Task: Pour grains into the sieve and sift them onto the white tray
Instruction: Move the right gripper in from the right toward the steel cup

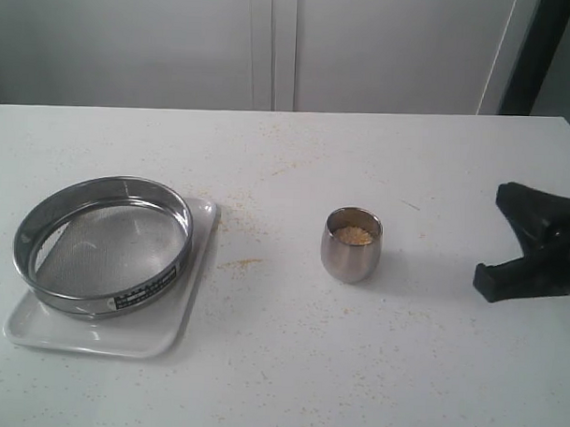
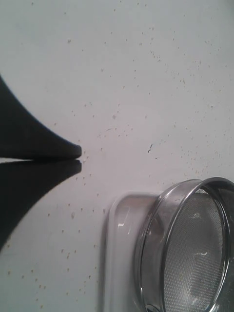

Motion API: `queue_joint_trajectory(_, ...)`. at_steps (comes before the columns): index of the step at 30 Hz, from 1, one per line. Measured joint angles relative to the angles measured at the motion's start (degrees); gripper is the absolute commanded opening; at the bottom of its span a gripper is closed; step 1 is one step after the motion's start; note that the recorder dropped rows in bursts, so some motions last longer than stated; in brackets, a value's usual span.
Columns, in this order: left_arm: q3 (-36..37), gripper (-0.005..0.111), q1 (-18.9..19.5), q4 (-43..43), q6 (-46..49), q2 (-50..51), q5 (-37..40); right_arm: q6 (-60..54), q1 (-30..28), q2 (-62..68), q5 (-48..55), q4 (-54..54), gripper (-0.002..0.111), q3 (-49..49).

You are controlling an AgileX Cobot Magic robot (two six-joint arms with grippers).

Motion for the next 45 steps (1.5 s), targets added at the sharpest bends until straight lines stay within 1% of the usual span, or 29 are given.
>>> queue_joint_trajectory(8,0.0,0.0,0.0,0.0,0.0,0.0,0.0,-0.1,0.0,15.3,-16.3,-1.1,0.0,3.9)
queue_joint_trajectory(16,0.0,0.0,0.0,0.0,0.0,0.0,0.0,-3.1,0.0,28.3,-27.4,-1.1,0.0,4.1)
queue_joint_trajectory(22,0.0,0.0,0.0,0.0,0.0,0.0,0.0,-9.3,0.0,37.3,-28.4,-1.2,0.0,3.9)
queue_joint_trajectory(25,0.0,0.0,0.0,0.0,0.0,0.0,0.0,-10.3,0.0,41.1,-28.4,-1.5,0.0,2.9)
queue_joint_trajectory(31,0.0,0.0,0.0,0.0,0.0,0.0,0.0,-10.7,0.0,48.4,-28.4,-6.2,0.0,-2.1)
queue_joint_trajectory(41,0.0,0.0,0.0,0.0,0.0,0.0,0.0,-9.7,0.0,52.2,-28.4,-13.9,0.0,-8.7)
queue_joint_trajectory(43,0.0,0.0,0.0,0.0,0.0,0.0,0.0,-8.2,0.0,52.2,-28.5,-14.4,0.003,-9.4)
queue_joint_trajectory(44,0.0,0.0,0.0,0.0,0.0,0.0,0.0,-7.4,0.0,52.2,-28.5,-14.5,0.014,-9.6)
queue_joint_trajectory(45,0.0,0.0,0.0,0.0,0.0,0.0,0.0,-6.0,0.0,52.2,-28.5,-14.5,0.02,-9.8)
